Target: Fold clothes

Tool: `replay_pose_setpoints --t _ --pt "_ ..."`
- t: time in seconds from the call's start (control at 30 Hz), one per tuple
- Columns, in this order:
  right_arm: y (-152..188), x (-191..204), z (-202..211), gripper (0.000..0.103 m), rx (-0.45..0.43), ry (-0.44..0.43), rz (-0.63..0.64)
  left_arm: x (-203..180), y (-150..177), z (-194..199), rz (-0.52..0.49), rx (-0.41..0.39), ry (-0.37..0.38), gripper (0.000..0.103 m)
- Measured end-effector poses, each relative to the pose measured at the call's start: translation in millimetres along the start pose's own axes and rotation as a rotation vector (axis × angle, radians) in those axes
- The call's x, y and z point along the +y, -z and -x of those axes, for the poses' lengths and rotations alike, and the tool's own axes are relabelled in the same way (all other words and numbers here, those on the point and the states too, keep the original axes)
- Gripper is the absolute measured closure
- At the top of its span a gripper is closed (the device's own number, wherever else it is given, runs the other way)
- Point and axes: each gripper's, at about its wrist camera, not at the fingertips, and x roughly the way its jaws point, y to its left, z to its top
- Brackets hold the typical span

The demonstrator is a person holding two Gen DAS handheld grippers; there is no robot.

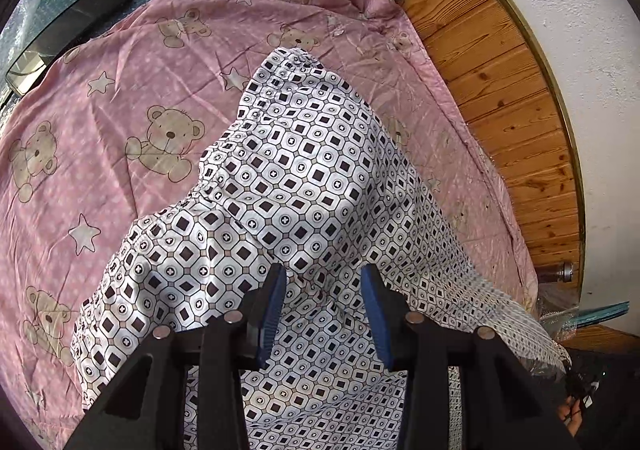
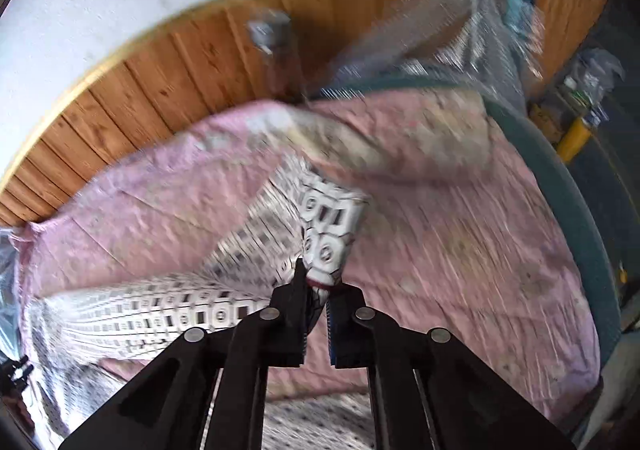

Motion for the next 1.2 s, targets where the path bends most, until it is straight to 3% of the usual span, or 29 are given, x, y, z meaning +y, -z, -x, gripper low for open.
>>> replay_pose_setpoints --t 0.03,0.07,0.17,0.27,0.37,0.5,0.6,0.63,0.67,0.7,0.73,0.87,0.93,1.03,1.1,1.2 --pt "19 -18 -27 0.076 0.096 0.023 -0.011 1 -1 -5 -0.001 0.010 -0.006 0.062" --pt "34 -34 -48 0.076 0.180 0.051 -0.022 2 -1 -11 0.000 0.022 -0.013 0.062" --pt "58 -67 -52 0.066 0.195 0.063 -0.103 4 -4 -24 -0.003 0.057 -0.041 0.062" --pt "47 -60 -38 0.056 0.143 0.003 -0.092 -3 -11 -27 -0.030 0.064 -0.059 0.062" --pt "16 -35 -52 0.050 0.121 -0.031 -0.009 -13 -22 -28 -0.052 0.057 -0.075 0.062" --pt "-23 -20 -109 0.049 0.169 0.029 0.009 -32 -38 -34 -0.065 0.059 -0.072 0.060" --pt "-32 -23 -131 0.049 0.219 0.064 -0.004 -48 -52 -43 -0.097 0.063 -0.084 0.057" --pt "-34 -23 -137 0.056 0.231 0.070 -0.003 -53 -57 -46 -0.109 0.061 -0.090 0.057" --pt "-35 -18 -133 0.081 0.226 0.059 0.024 -56 -62 -46 -0.120 0.050 -0.103 0.057" --pt "-35 -11 -126 0.093 0.211 0.059 0.064 -57 -68 -46 -0.121 0.033 -0.114 0.057" --pt "-35 -5 -119 0.098 0.190 0.062 0.103 -57 -75 -44 -0.114 0.014 -0.117 0.057" --pt "-57 -9 -62 0.099 -0.024 0.085 0.068 -42 -101 -45 -0.054 -0.034 -0.130 0.057" --pt "-66 -15 -54 0.099 -0.071 0.140 0.042 -34 -113 -47 -0.026 -0.052 -0.138 0.057" --pt "-72 -17 -93 0.094 0.015 0.206 0.049 -27 -127 -61 -0.008 -0.050 -0.153 0.057" --pt "-73 -21 -110 0.094 0.062 0.199 0.015 -28 -135 -76 -0.019 -0.027 -0.166 0.056" --pt "-70 -20 -105 0.096 0.058 0.167 -0.001 -32 -144 -103 -0.055 0.059 -0.191 0.056"
